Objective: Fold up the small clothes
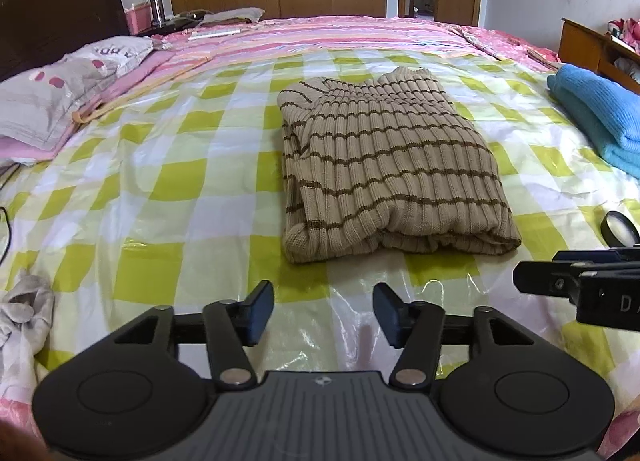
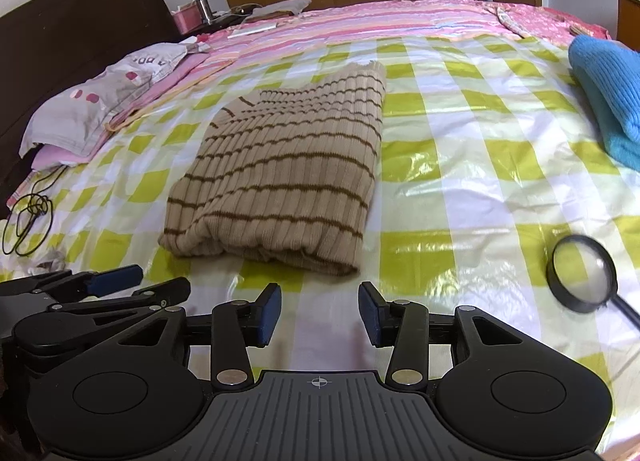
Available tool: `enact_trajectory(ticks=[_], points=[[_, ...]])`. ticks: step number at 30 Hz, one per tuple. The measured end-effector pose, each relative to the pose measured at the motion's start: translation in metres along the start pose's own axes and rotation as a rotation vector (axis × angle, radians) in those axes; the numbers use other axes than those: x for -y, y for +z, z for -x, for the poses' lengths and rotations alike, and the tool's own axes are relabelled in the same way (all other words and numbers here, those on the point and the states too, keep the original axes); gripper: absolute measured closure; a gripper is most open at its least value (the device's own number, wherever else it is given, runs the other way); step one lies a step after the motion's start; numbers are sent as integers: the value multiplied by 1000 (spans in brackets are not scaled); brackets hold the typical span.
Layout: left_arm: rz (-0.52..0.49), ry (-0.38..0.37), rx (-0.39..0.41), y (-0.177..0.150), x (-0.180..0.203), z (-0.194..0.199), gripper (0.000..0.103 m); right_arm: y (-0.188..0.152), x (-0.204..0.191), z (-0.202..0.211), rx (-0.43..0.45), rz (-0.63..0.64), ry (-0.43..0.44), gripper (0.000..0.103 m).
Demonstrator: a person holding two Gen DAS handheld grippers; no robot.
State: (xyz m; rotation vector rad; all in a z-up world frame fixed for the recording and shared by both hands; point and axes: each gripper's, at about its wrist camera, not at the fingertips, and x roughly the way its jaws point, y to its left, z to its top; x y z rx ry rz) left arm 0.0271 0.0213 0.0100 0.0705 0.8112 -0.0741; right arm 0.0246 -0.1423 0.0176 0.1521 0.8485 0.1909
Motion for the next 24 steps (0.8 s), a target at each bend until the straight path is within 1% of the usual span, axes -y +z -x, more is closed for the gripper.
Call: enact_trajectory(ticks=[3,7,10,12,15,18,24], points=[[-32,35,15,-2,6,3,26,-4,1,0,-7,-3,-1,60],[-56,42,15,-3,13,5,23,-9,2,-1,-10,-15,-1,60],[-48,35,0,-4,15,5,19,-12,3,-1,-16,-19,-3,60],[-33,29,-8,-4,15,5,12,-14,3,-1,-19,-15,-4,60],[-16,20,-6,-5,15,8,5,-18,2,-1,-20,-8,-9,60],[-14,30,4,-6,16,10,2,-20,3,-1,-23,-12,-13,60],[-2,20,-4,-7,17,11,1,-19,6,1,-17,-21,-24,60]])
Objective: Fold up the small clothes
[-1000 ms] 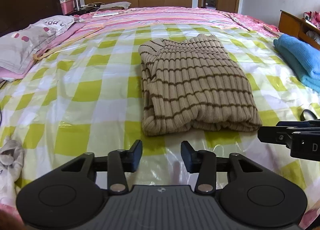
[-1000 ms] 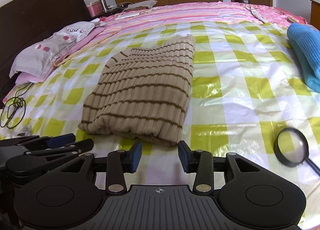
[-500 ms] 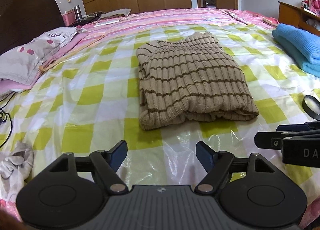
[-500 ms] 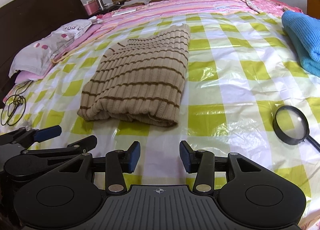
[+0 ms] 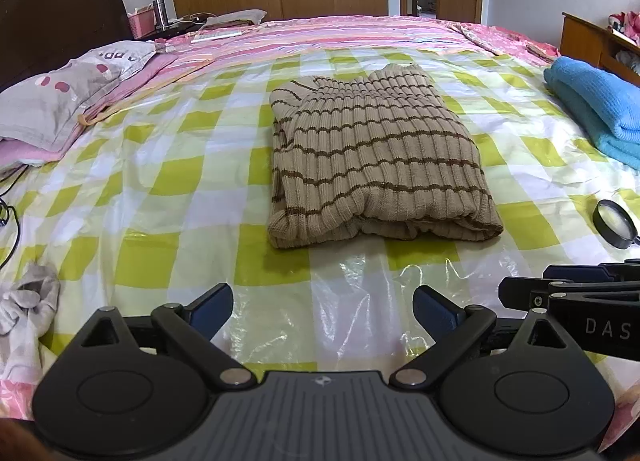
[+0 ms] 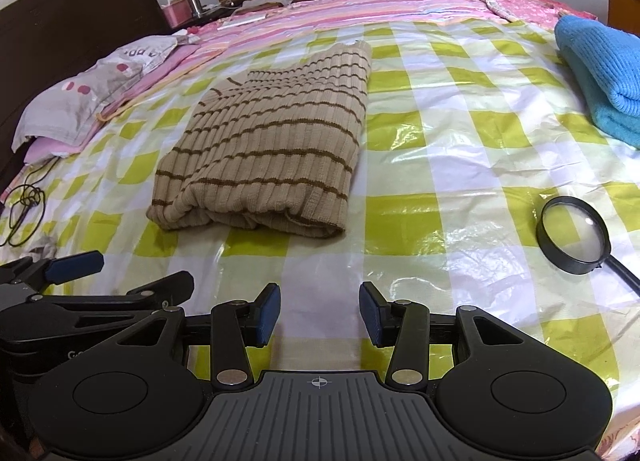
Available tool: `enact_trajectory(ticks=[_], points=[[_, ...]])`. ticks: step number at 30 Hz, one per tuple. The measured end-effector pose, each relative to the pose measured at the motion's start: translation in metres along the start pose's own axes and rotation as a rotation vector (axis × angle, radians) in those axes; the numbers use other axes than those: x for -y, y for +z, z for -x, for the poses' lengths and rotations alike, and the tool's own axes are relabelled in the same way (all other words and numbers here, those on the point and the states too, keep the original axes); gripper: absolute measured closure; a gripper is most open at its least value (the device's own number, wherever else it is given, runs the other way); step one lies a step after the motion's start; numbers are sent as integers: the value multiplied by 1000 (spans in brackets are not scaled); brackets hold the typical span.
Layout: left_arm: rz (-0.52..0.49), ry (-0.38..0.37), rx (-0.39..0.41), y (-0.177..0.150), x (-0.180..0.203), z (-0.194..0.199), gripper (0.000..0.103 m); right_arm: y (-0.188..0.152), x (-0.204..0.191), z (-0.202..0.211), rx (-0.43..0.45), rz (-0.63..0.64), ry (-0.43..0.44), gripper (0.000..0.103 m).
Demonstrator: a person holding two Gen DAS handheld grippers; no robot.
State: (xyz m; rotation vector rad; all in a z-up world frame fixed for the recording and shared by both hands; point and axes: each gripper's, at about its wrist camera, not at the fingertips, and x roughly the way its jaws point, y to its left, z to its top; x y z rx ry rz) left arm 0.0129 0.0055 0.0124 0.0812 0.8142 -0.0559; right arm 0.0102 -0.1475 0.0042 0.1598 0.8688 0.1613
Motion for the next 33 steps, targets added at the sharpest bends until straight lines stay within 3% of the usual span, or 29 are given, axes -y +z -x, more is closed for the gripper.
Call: enact_trajectory(ticks=[33], points=[[36,-14,6,-1,1,3,0,-1,1,2,0,-4,-15,60]])
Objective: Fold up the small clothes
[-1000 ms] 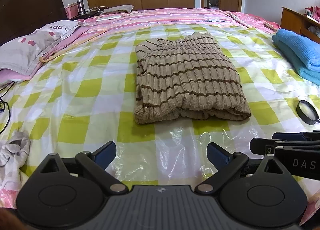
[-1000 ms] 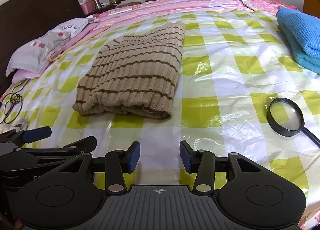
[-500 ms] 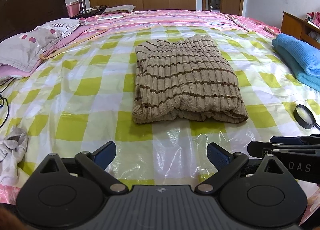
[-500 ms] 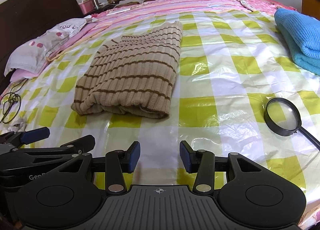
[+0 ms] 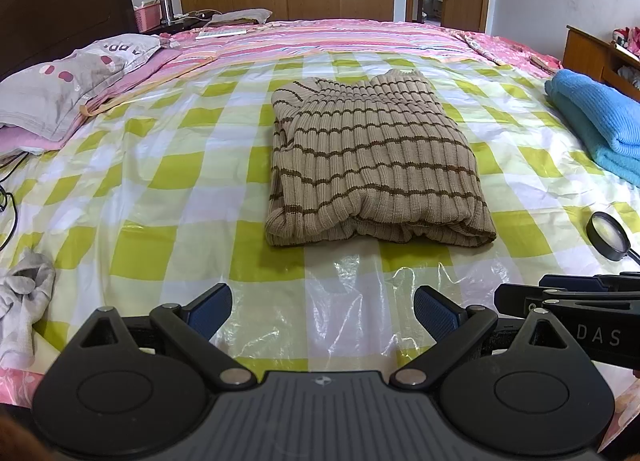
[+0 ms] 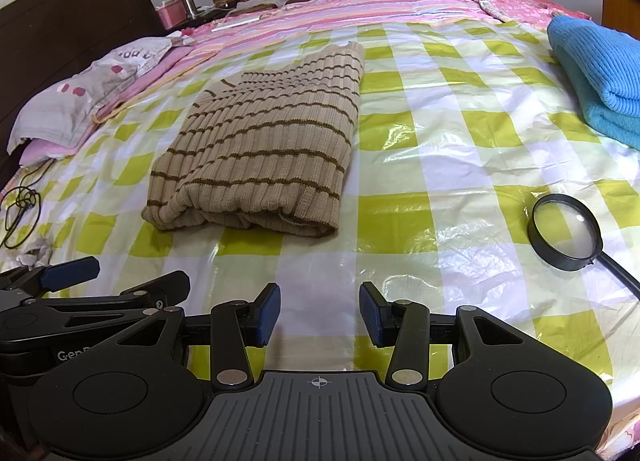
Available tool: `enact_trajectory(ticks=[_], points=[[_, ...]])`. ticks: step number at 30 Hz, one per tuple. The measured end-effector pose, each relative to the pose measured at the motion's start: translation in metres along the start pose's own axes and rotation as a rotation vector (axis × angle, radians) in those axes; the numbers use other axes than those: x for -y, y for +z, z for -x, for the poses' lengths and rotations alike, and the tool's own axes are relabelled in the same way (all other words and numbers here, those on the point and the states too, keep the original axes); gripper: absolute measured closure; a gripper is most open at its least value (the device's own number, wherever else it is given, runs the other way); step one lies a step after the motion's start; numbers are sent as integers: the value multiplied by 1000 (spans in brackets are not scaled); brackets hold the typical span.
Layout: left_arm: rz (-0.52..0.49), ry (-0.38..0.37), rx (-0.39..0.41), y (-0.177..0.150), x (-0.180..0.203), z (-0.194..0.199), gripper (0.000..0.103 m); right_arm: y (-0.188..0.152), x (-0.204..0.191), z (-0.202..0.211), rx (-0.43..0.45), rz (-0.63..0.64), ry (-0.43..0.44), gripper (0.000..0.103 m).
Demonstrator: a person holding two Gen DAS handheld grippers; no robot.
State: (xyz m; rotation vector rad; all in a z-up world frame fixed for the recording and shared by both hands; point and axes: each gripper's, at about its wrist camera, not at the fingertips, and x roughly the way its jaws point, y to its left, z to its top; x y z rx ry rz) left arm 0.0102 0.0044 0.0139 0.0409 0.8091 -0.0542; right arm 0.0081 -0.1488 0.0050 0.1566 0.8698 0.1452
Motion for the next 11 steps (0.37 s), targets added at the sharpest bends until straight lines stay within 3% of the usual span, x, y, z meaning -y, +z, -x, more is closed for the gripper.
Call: enact_trajectory(ticks=[11], points=[[6,-2,-14,0,-1,-1,0,0,1,0,-2,-3,-4,60]])
